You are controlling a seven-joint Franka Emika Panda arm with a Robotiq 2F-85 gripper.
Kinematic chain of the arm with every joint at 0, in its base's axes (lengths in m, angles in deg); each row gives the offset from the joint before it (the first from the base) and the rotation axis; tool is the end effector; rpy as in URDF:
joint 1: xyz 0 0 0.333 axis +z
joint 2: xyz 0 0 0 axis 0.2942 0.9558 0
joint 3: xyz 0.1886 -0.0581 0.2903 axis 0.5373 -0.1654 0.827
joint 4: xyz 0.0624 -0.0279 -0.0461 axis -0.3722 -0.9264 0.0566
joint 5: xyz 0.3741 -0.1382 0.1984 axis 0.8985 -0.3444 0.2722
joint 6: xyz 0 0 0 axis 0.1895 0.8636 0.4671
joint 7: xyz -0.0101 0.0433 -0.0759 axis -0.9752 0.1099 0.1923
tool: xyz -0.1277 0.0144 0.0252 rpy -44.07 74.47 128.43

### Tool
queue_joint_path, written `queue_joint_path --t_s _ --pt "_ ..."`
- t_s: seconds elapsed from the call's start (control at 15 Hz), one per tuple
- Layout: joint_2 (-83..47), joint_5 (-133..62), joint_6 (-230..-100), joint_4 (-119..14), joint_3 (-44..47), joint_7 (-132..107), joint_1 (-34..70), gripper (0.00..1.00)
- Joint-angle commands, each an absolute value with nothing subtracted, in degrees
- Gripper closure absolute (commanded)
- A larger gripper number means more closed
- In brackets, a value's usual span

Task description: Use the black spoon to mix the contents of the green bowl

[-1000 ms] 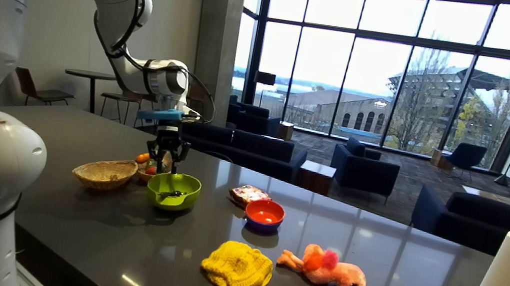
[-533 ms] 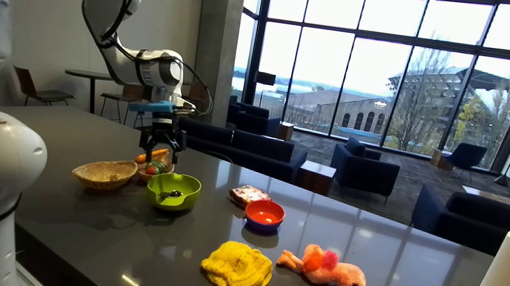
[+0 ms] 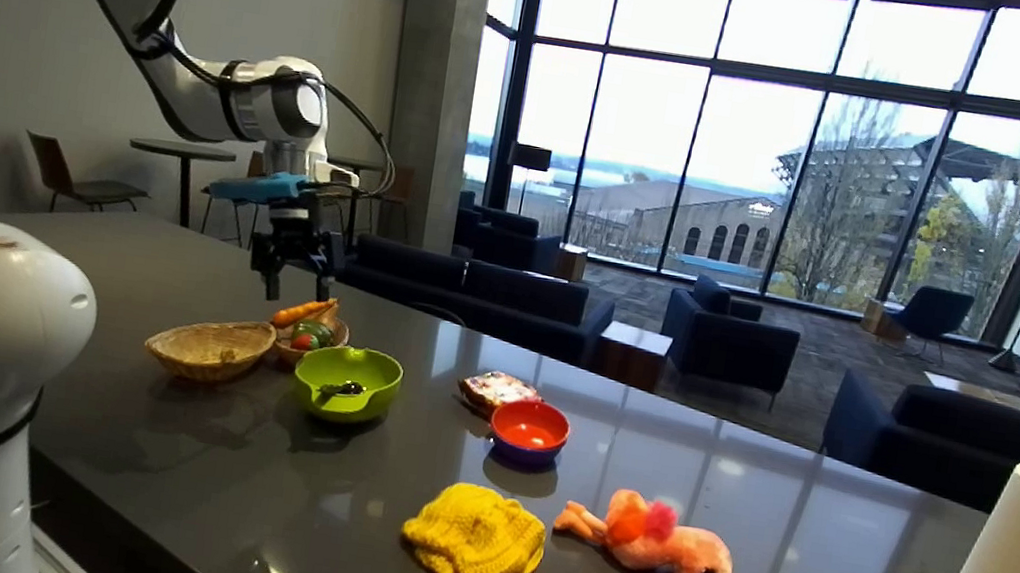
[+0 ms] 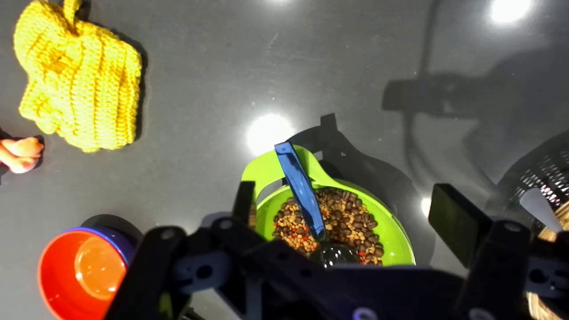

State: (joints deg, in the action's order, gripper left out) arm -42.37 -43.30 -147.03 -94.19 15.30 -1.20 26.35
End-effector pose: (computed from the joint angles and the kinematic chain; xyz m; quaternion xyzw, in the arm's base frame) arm 0.4779 0.1465 0.3574 0.9897 0.0690 -0.0531 0.1138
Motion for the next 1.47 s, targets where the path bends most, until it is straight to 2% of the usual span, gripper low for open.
queue_joint_path --t_s 0.0,0.67,1.4 --pt "-49.18 -41.32 -149.66 -99.82 16.02 1.78 26.12 0.0" --pt "-63.91 -35.81 -149.27 -107.58 12.94 -2.19 23.44 0.0" --pt "-76.95 -37.56 -143.1 -113.89 4.22 -22.16 20.55 0.0"
